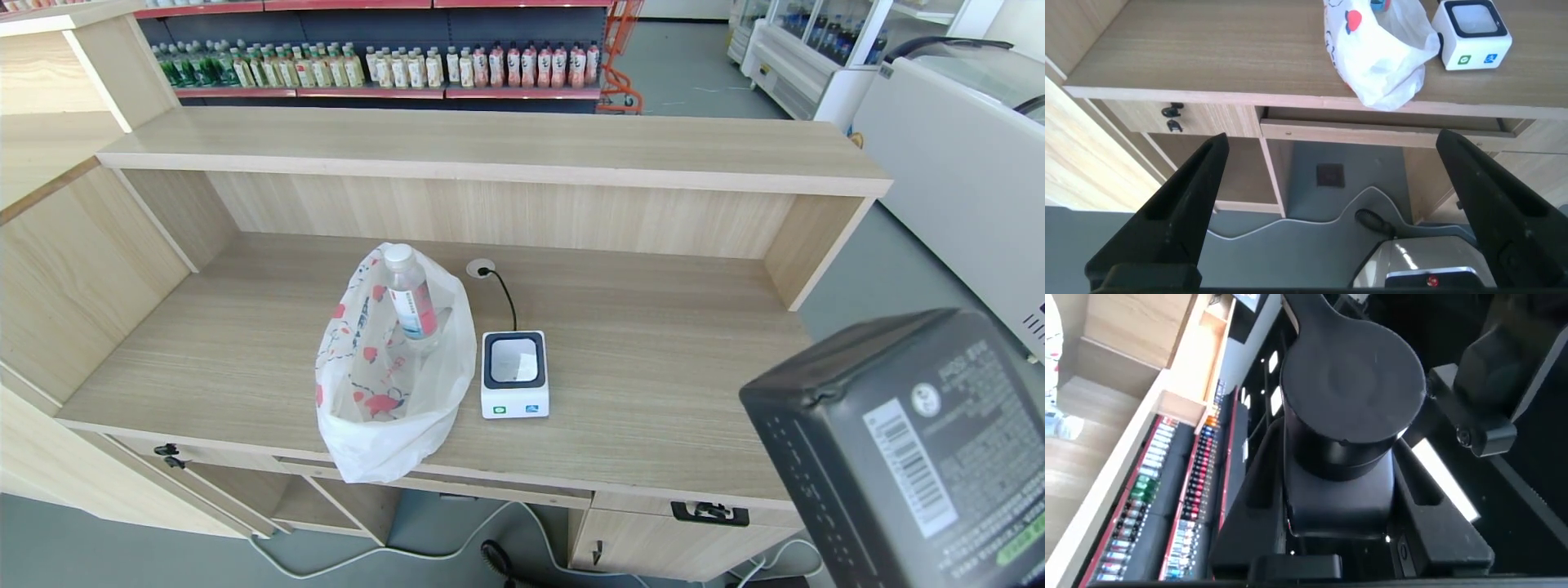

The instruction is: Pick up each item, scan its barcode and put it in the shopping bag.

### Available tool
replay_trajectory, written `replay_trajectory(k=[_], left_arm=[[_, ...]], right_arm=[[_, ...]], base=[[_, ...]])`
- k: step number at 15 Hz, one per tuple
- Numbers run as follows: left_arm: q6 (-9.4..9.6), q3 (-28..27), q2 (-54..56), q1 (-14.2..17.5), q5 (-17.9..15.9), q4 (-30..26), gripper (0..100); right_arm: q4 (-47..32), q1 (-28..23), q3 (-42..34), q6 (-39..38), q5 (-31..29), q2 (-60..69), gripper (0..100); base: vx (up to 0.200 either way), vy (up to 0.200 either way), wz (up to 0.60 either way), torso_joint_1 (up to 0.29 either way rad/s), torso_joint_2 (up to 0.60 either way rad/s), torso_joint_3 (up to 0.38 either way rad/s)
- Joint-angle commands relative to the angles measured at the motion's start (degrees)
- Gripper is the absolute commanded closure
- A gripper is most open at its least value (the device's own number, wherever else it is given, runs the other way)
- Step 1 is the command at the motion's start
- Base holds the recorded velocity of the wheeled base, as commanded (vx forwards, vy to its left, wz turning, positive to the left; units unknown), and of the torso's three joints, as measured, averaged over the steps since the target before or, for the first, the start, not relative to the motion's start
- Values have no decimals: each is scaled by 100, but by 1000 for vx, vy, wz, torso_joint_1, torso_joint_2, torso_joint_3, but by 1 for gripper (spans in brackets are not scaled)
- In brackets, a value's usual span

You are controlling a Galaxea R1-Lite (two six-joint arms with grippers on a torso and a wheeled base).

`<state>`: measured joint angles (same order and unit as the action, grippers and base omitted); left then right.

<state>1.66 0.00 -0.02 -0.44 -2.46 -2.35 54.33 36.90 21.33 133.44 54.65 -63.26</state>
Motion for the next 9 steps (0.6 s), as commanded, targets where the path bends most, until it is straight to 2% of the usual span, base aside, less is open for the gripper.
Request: replay_trajectory(k=[1,9], left_arm=[[1,0,2,0,0,-2,0],[1,0,2,0,0,-2,0]], right_arm=[[-10,10,2,7,28,77,100],[-301,1,-6,16,98,191,100]], base=[[0,0,0,0,0,0],[0,0,0,0,0,0]])
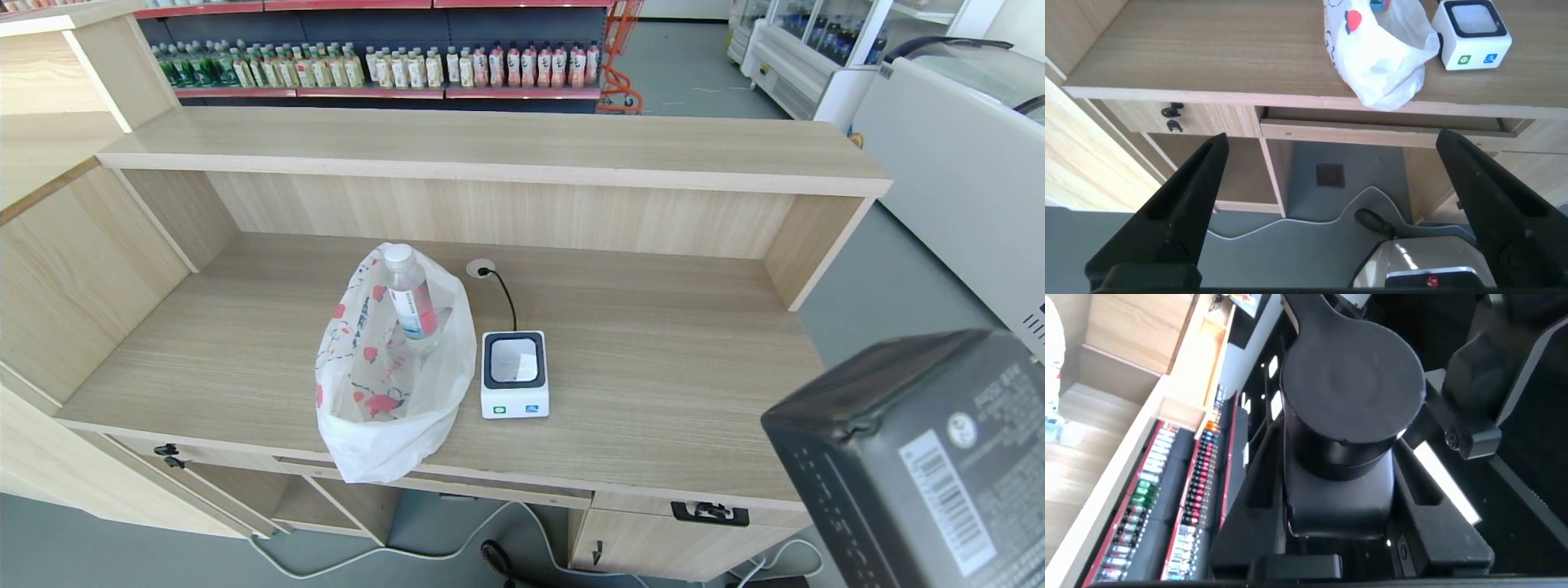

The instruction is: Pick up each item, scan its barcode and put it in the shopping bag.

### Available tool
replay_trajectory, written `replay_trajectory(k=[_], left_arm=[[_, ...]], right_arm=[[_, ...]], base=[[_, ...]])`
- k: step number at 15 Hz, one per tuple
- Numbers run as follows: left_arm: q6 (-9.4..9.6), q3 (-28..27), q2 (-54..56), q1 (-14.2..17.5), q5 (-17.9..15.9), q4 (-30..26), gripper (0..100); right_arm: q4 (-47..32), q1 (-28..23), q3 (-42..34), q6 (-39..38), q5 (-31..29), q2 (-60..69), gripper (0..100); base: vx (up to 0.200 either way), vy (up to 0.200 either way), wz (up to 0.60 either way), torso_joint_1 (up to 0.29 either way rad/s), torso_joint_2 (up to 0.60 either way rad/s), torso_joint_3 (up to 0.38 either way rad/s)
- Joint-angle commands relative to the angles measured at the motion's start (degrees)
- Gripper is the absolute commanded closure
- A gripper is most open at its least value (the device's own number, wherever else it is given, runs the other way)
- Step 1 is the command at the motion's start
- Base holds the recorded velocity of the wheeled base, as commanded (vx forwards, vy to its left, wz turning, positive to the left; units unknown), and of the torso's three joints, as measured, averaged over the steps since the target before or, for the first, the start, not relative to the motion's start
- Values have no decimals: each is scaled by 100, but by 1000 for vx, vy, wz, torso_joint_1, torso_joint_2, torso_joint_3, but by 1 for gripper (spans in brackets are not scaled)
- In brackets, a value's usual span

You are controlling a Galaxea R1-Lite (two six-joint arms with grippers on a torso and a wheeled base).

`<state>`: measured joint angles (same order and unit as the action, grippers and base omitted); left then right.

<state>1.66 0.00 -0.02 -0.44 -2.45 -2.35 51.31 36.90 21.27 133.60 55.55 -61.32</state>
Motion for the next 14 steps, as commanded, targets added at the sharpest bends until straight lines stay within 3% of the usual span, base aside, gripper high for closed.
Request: replay_trajectory(k=[1,5,6,7,9,10,11,12,13,14], left_arm=[[1,0,2,0,-1,-2,0],[1,0,2,0,-1,-2,0],[1,0,2,0,-1,-2,0],[1,0,2,0,8,-2,0],[1,0,2,0,-1,-2,0],[1,0,2,0,-1,-2,0],[1,0,2,0,8,-2,0],[1,0,2,0,-1,-2,0],[1,0,2,0,-1,-2,0],[1,0,2,9,-1,-2,0]], right_arm=[[2,1,0,0,17,-3,100],[-139,-7,132,-343,-1,-179,100],[-174,-122,430,-958,-405,-486,100],[-244,-333,545,-1732,-1363,-653,100],[-789,-1194,545,-4544,-3437,-469,100],[-983,-1370,562,-5230,-3859,-398,100],[-1114,-1888,589,-6161,-4360,-311,100],[-1141,-2917,553,-6522,-4439,-311,100],[-1220,-3453,457,-6891,-4237,-363,100],[-1387,-3620,422,-7981,-3780,-460,100]], base=[[0,0,0,0,0,0],[0,0,0,0,0,0],[0,0,0,0,0,0],[0,0,0,0,0,0],[0,0,0,0,0,0],[0,0,0,0,0,0],[0,0,0,0,0,0],[0,0,0,0,0,0],[0,0,0,0,0,0],[0,0,0,0,0,0]])
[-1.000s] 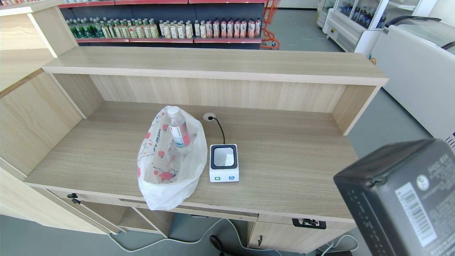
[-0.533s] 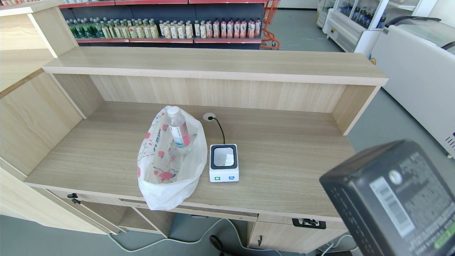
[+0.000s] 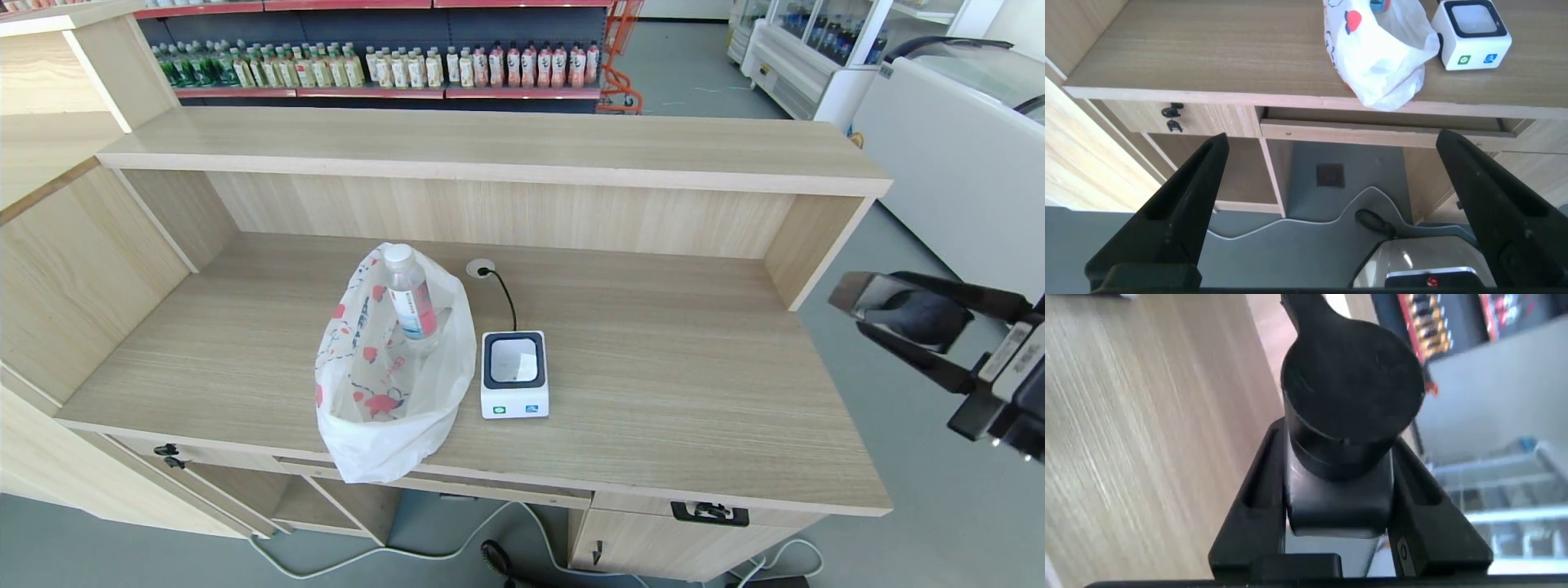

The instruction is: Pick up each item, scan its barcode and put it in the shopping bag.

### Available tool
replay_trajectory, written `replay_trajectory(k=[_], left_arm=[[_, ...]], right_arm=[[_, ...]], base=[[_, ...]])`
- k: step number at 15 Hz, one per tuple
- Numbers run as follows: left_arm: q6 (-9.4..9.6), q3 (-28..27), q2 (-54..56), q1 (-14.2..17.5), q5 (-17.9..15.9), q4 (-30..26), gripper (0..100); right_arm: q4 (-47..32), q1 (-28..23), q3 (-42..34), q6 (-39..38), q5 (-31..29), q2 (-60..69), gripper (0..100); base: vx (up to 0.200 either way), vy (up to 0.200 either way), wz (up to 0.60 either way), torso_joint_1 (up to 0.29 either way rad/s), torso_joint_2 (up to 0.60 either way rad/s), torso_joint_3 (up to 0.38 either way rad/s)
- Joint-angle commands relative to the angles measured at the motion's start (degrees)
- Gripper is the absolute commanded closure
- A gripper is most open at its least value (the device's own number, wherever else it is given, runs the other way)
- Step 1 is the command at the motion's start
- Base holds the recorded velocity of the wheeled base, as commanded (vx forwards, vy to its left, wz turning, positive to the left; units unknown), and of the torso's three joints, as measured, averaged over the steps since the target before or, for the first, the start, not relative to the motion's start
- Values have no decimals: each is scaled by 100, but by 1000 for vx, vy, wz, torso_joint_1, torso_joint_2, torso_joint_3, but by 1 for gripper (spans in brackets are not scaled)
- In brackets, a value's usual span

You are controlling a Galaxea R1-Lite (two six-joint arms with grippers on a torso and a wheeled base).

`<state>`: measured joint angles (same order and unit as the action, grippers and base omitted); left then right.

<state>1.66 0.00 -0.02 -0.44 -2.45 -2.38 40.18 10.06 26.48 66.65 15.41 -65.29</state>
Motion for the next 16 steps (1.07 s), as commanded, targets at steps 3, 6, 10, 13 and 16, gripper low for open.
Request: replay_trajectory(k=[3,6,10,13,16], left_arm=[[1,0,2,0,-1,0,0],[1,0,2,0,-1,0,0],[1,0,2,0,-1,0,0],[1,0,2,0,-1,0,0],[1,0,2,0,-1,0,0]], right_arm=[[-1126,-865,666,-3404,129,-449,100],[-1575,58,1325,-6568,129,-616,100],[-889,682,2090,-9354,322,-1372,100],[-388,682,2046,-9468,876,-1653,100],[-388,735,2002,-9460,938,-1680,100]], base=[[0,0,0,0,0,0],[0,0,0,0,0,0],[0,0,0,0,0,0],[0,0,0,0,0,0],[0,0,0,0,0,0]])
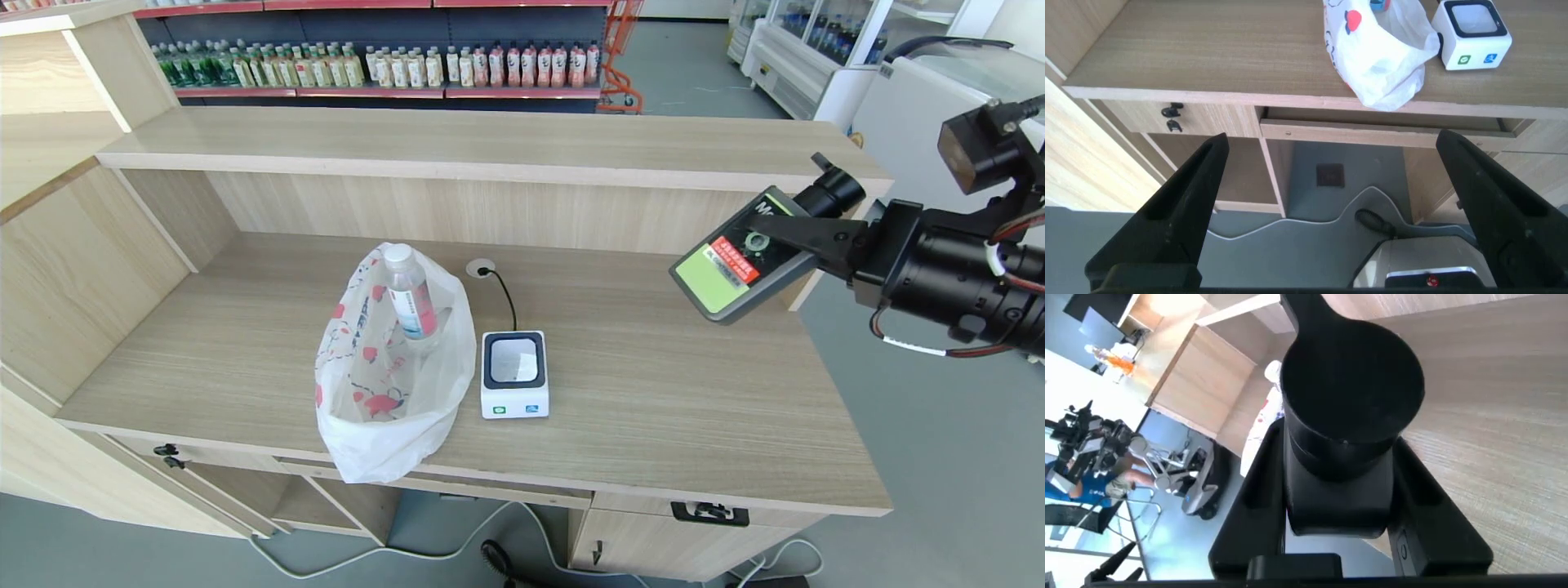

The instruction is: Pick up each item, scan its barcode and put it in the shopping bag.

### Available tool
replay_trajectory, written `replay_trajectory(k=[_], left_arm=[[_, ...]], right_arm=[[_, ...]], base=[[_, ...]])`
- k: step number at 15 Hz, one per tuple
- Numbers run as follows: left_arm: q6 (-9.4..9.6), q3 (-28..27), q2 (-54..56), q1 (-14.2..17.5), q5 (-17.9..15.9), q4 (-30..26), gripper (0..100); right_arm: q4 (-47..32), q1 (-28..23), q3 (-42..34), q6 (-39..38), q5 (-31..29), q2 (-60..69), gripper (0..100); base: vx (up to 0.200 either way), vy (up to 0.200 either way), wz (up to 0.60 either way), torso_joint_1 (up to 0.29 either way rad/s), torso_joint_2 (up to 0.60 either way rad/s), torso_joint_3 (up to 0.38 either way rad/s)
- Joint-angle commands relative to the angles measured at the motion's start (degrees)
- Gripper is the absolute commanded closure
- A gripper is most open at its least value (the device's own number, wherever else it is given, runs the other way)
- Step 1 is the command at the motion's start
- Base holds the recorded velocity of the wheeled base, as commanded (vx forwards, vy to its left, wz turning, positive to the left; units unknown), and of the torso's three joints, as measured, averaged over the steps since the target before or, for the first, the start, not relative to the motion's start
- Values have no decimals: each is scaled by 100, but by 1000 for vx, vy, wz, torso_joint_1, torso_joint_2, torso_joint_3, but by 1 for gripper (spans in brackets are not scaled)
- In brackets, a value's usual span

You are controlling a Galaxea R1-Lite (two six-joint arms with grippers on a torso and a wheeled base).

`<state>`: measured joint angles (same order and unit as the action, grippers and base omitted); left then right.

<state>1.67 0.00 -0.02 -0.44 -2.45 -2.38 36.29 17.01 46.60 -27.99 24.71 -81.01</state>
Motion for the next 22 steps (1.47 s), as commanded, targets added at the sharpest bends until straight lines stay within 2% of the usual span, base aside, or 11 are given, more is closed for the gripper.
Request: replay_trajectory(k=[1,6,12,17,19,22], left_arm=[[9,0,2,0,-1,0,0],[-9,0,2,0,-1,0,0],[26,0,2,0,-1,0,0],[44,0,2,0,-1,0,0],[44,0,2,0,-1,0,0],[35,0,2,0,-1,0,0]], right_arm=[[1,75,-11,4,-1,-117,100],[10,101,-11,4,7,-143,100],[45,75,-11,83,-89,-416,100],[335,48,-55,698,-1205,-1093,100],[546,75,-81,707,-1293,-1189,100],[546,119,-46,716,-1285,-1330,100]], base=[[0,0,0,0,0,0],[0,0,0,0,0,0],[0,200,0,2,6,2],[0,200,0,0,4,5],[0,200,0,7,5,0],[0,0,0,0,0,0]])
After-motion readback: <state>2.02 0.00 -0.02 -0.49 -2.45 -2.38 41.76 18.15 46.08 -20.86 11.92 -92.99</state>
